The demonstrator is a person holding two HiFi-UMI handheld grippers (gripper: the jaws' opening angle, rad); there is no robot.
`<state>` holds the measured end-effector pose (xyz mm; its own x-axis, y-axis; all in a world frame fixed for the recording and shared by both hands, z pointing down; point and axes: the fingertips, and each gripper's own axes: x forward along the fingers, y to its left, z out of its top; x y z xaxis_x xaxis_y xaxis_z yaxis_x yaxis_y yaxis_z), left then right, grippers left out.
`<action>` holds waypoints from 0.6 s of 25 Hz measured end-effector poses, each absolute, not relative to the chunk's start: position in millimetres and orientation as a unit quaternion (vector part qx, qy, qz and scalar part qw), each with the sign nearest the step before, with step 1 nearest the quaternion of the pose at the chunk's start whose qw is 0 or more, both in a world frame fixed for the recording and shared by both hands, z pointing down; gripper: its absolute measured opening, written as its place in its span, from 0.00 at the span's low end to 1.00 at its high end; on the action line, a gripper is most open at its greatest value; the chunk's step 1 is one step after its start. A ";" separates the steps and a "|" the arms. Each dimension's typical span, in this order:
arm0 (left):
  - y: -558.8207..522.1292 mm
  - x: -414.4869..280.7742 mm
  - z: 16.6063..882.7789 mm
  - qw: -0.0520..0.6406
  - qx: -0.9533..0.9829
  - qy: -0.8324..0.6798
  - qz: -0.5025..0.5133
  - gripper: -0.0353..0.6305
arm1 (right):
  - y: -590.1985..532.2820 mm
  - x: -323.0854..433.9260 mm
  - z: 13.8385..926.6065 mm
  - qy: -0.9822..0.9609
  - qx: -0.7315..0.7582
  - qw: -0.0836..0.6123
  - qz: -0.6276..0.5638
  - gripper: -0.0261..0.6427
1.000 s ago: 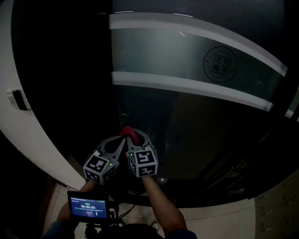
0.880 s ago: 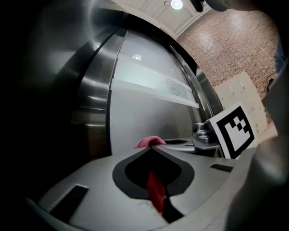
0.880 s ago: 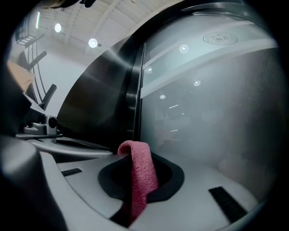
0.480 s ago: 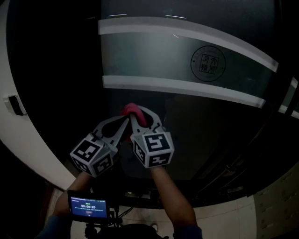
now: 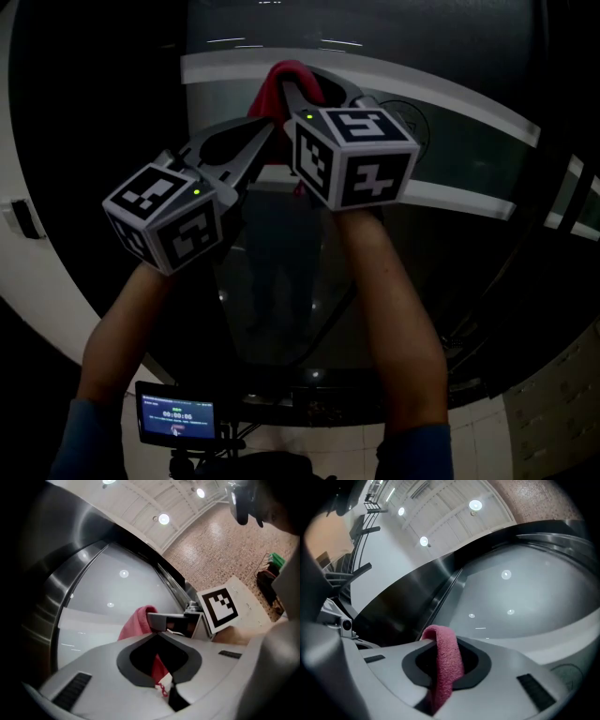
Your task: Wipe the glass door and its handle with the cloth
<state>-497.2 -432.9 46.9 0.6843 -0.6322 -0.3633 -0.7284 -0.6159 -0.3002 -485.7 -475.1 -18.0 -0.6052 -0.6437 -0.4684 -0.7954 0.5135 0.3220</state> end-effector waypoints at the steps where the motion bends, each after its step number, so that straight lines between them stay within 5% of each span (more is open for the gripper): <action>1: -434.1 -497.4 41.7 0.223 -0.889 0.385 0.106 0.07 | -476.5 -484.4 -27.3 0.857 -0.419 0.145 0.263 0.08; 15: -463.0 -507.7 102.9 0.187 -0.892 0.404 0.076 0.07 | -501.5 -476.1 59.4 0.872 -0.422 0.153 0.194 0.08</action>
<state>-507.7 -463.0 102.9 0.6617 -0.6924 -0.2877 -0.7497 -0.6033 -0.2721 -476.1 -501.5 59.4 -0.5963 -0.6769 -0.4316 -0.7961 0.5677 0.2096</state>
